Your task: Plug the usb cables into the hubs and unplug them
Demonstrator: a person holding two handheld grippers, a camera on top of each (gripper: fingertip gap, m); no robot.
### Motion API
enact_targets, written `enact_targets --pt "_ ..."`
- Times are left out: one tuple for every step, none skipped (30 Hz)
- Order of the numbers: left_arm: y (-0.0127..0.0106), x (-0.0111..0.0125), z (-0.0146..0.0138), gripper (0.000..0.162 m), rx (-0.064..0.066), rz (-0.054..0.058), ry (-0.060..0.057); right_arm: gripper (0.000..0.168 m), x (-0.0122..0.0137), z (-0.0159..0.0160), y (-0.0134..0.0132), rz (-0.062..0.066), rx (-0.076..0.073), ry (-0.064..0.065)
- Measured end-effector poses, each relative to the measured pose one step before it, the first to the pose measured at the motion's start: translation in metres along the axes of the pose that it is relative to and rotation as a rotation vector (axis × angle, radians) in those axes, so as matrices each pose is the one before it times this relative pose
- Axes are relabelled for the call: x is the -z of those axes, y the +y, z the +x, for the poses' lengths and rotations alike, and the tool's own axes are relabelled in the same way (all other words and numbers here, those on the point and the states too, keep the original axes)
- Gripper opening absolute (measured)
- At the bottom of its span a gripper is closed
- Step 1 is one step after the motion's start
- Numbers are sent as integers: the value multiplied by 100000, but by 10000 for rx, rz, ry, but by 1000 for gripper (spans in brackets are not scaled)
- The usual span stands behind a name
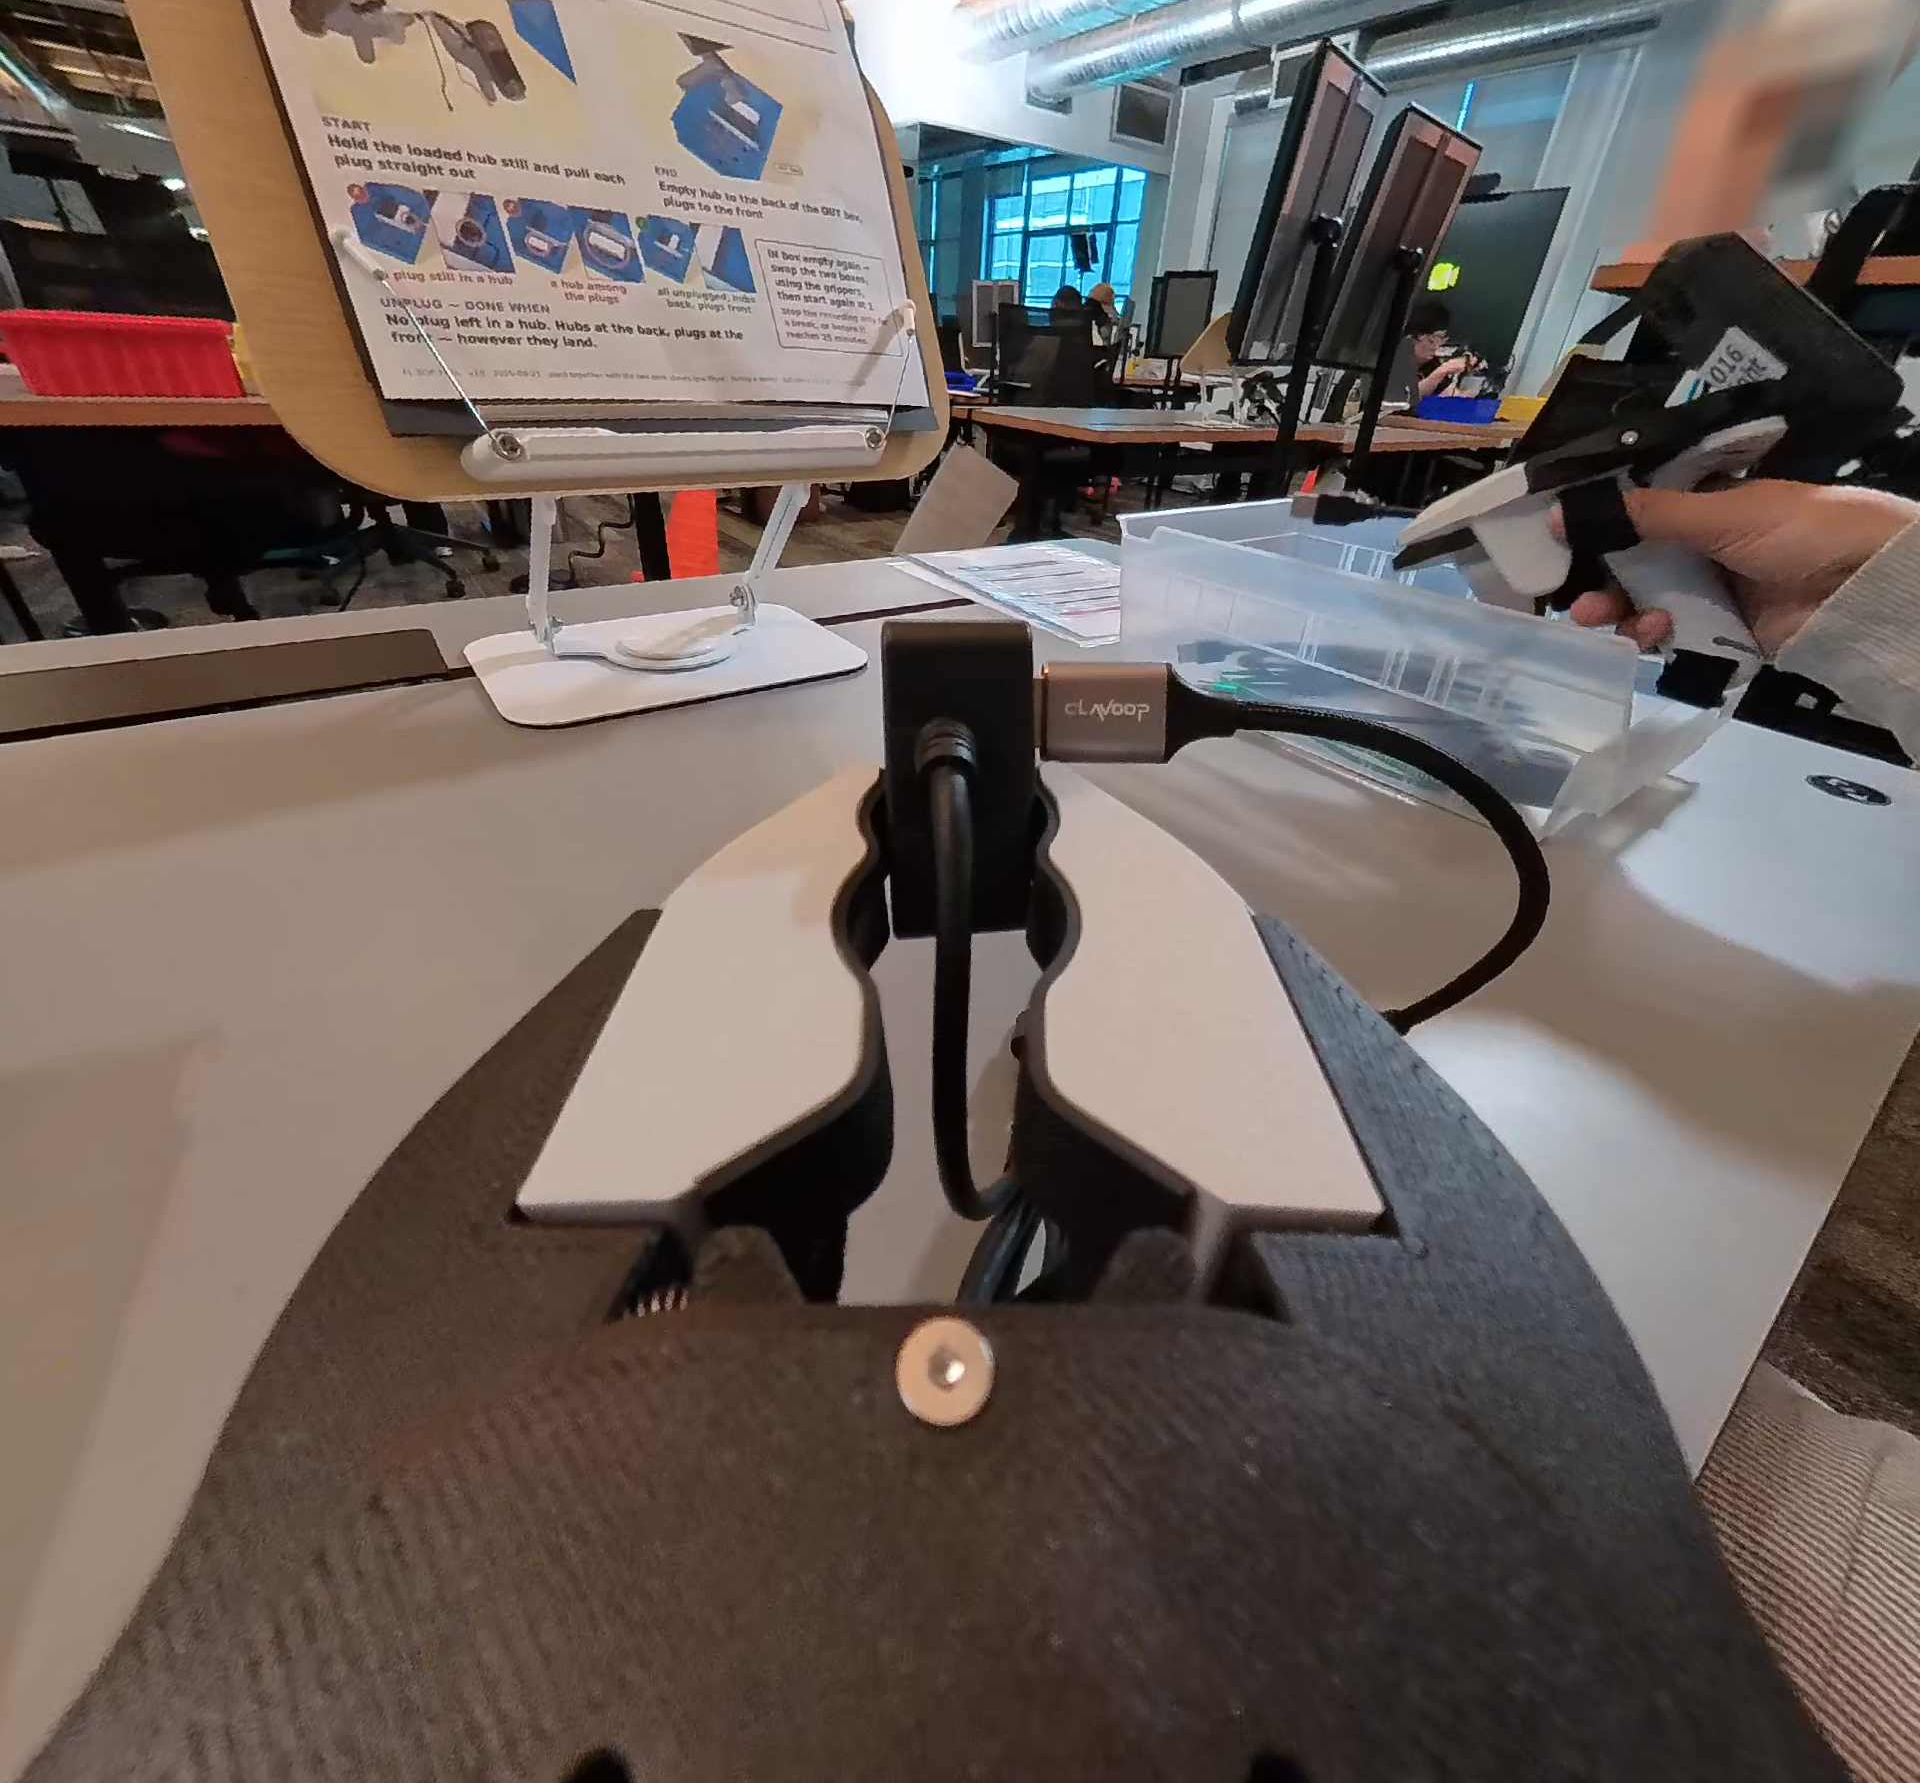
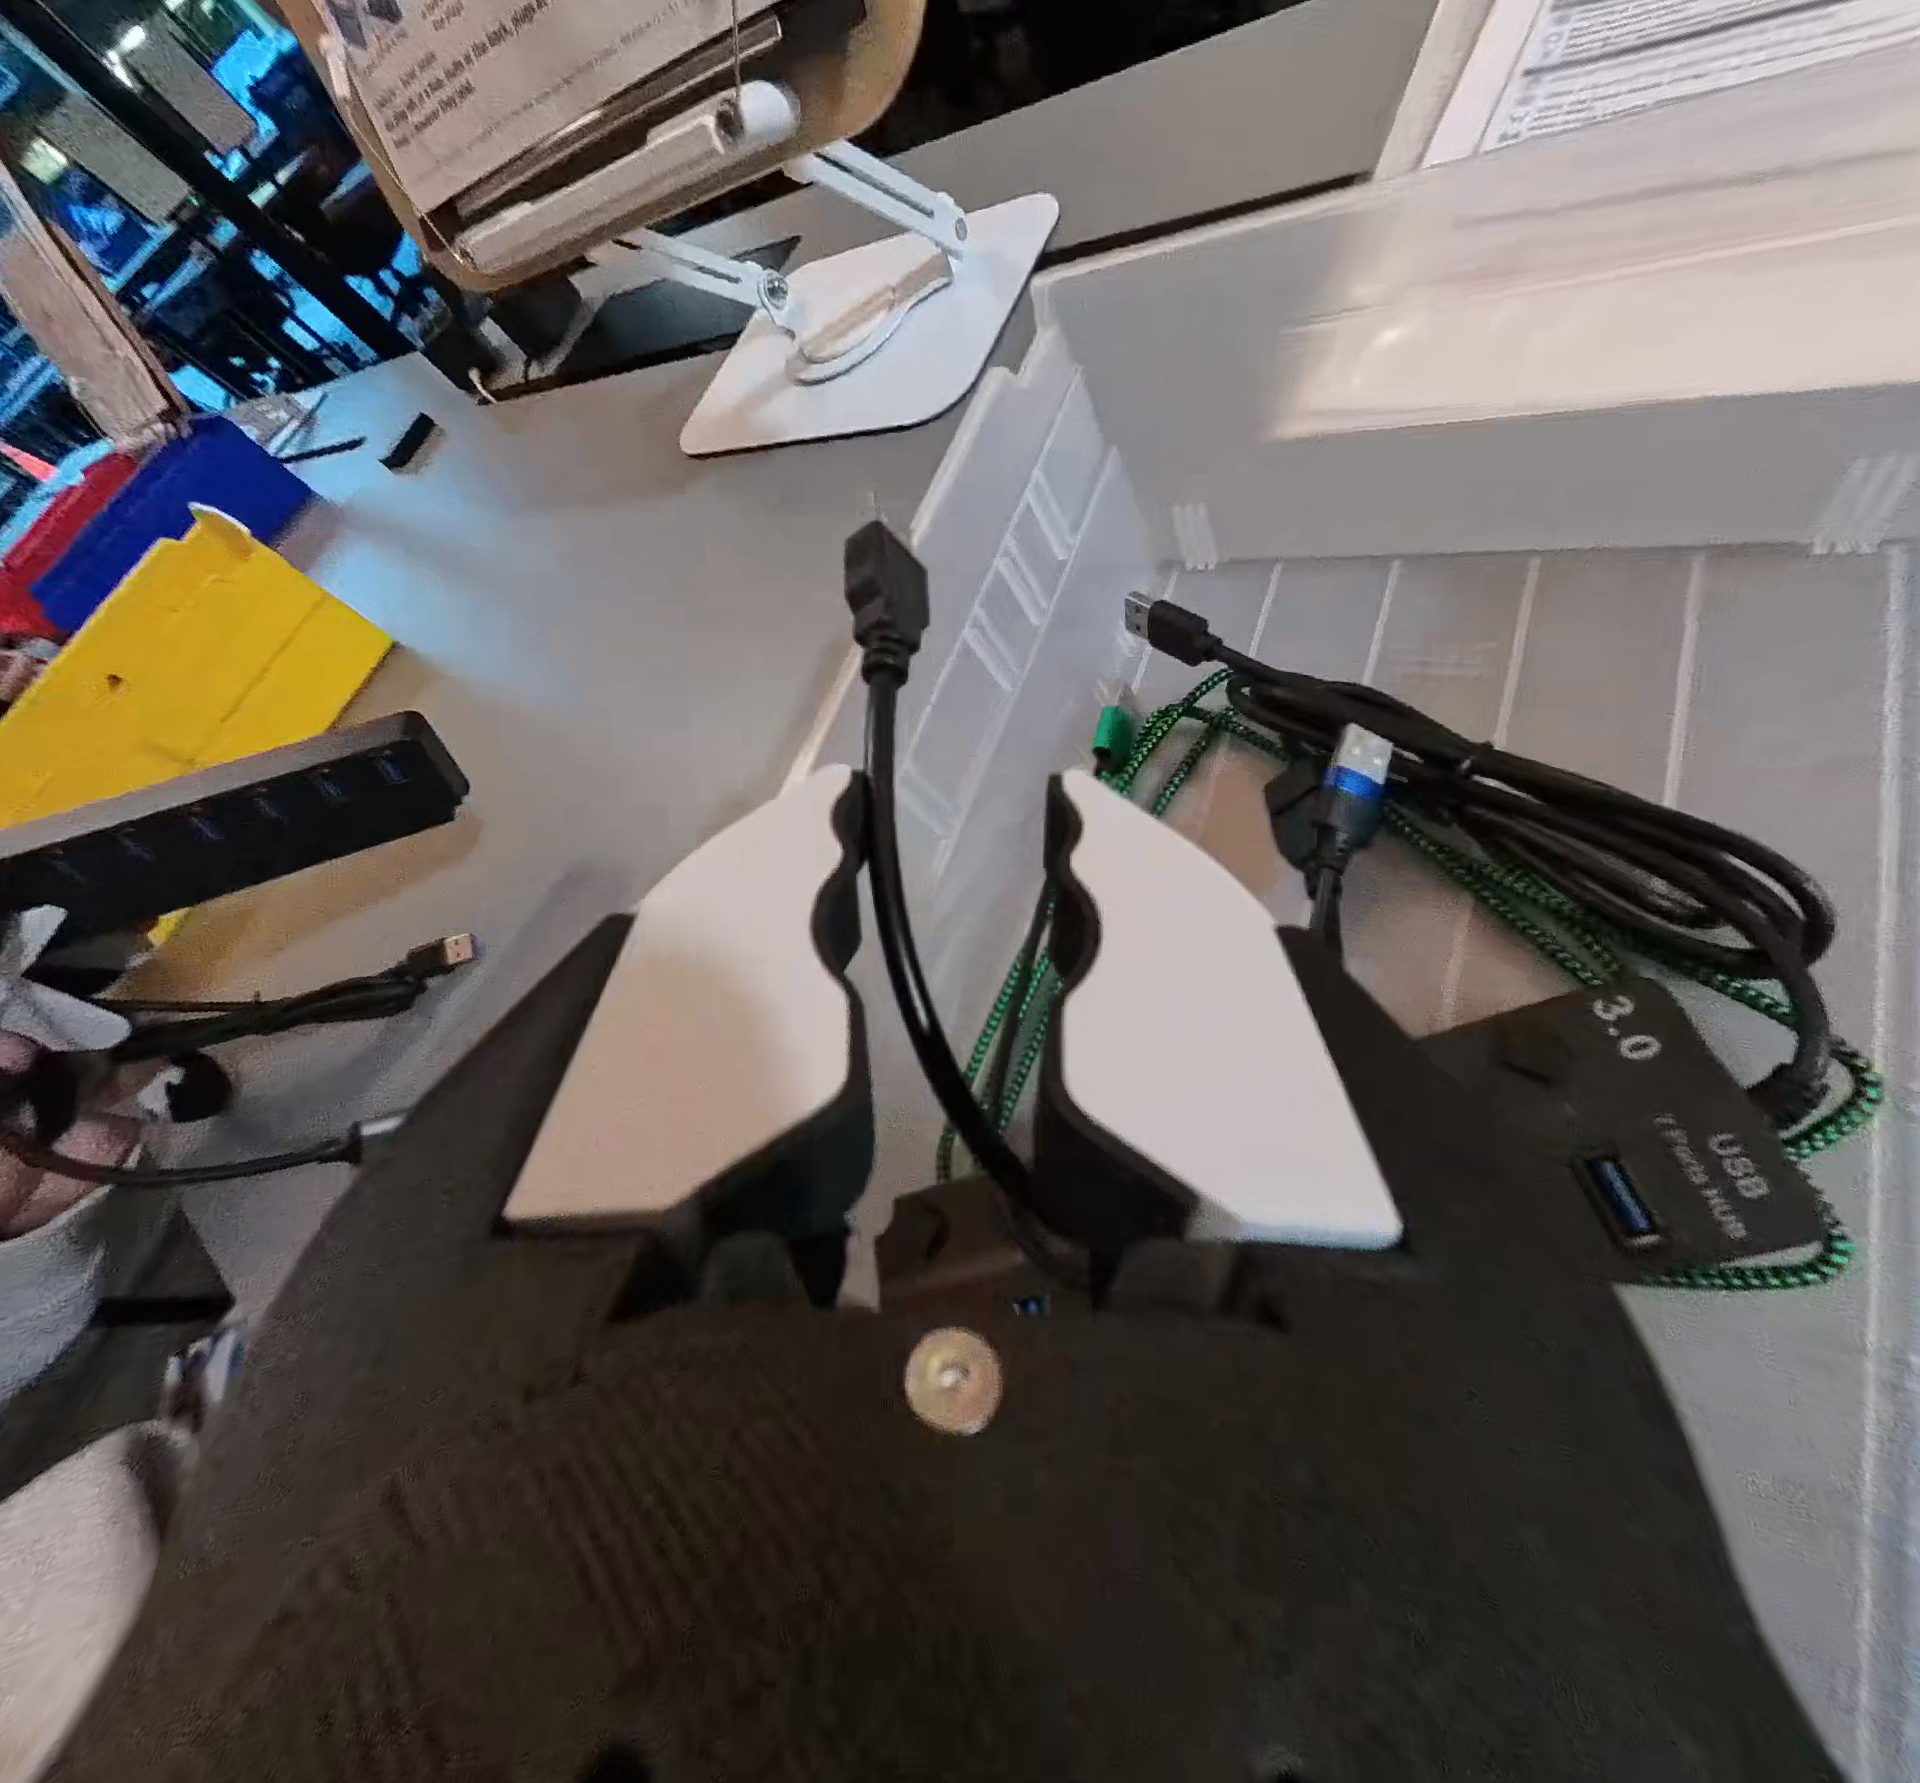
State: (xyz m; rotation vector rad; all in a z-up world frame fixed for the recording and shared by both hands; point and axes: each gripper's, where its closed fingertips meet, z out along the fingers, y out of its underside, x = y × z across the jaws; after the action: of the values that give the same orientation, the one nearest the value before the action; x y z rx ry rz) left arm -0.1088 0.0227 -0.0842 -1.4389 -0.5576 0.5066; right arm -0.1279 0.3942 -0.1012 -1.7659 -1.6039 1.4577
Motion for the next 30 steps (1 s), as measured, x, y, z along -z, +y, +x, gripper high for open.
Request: enact_targets --pt "7 -1 -10 23 13 -6 2 34 189 25 -186 130 -174 -55" --pt "7 -9 -4 23 7 -5 5 34 222 26 -123 18 -100 2" --pt "6 -1 -8 22 11 -6 5 35 219 -14 -26 -89 -25 15" --pt "19 -13 -4 22 15 -7 7 37 186 -28 120 -178 4 27" --pt "25 -18 11 23 20 -11 11 42 137 23 301 -285 -17 58" --pt "31 -4 5 23 27 -9 12 47 71 90 515 -390 -41 88" --pt "21 -4 0 23 31 -9 7 50 35 104 567 -411 -3 79" --pt "17 8 -3 23 28 -7 5 52 44 107 364 -247 62 87" --pt "-2 0 -1 23 20 -7 4 52 74 109 97 -33 51 94" --pt "6 6 -1 23 13 -6 3 51 124 76 -120 98 3 57" --pt "-10 8 2 23 9 -1 1 49 170 55 -206 138 -45 28" --pt "-7 7 17 23 4 -2 4 49 194 31 -208 132 -62 9" --pt "-5 2 14 23 2 -4 9 49 191 39 -155 84 -53 18" --pt "-7 7 21 23 3 -2 8 48 224 120 -103 39 -23 75" --pt "-11 -3 20 23 -1 1 5 48 207 227 -66 22 36 153" --pt "-5 0 16 23 -5 -3 4 47 223 354 9 -21 82 230" --pt "10 5 10 23 0 -8 8 43 234 467 -17 1 94 287" --pt "3 2 17 22 10 -2 7 36 243 568 -15 20 90 319" --pt "-2 9 -14 22 10 0 0 30 225 623 29 5 58 312" --pt "5 3 2 22 6 -4 -1 27 161 612 116 -22 22 277" --pt "-6 10 2 22 6 -4 2 26 47 418 190 -54 6 146" --pt "2 -5 -3 22 7 -2 0 26 -61 54 285 -102 -33 -75" --pt "3 -4 -8 22 6 -3 -4 28 -132 -200 344 -146 -96 -224" --pt "3 1 -2 22 4 -2 -4 29 -151 -234 355 -179 -105 -211" --pt "-1 0 0 22 3 0 -2 29 -89 -104 122 -51 -15 -61" --pt "2 3 -11 22 3 -2 1 29 38 6 -175 132 69 70" --pt "7 -2 -2 22 5 -6 1 28 157 -18 -352 199 70 70" --pt "3 -4 -5 22 8 -3 -2 28 250 -160 -447 223 35 -12" --pt "9 8 -6 22 6 0 -2 28 337 -257 -550 271 11 -76" --pt "12 -3 -14 22 9 -3 2 28 379 -315 -609 299 5 -101"
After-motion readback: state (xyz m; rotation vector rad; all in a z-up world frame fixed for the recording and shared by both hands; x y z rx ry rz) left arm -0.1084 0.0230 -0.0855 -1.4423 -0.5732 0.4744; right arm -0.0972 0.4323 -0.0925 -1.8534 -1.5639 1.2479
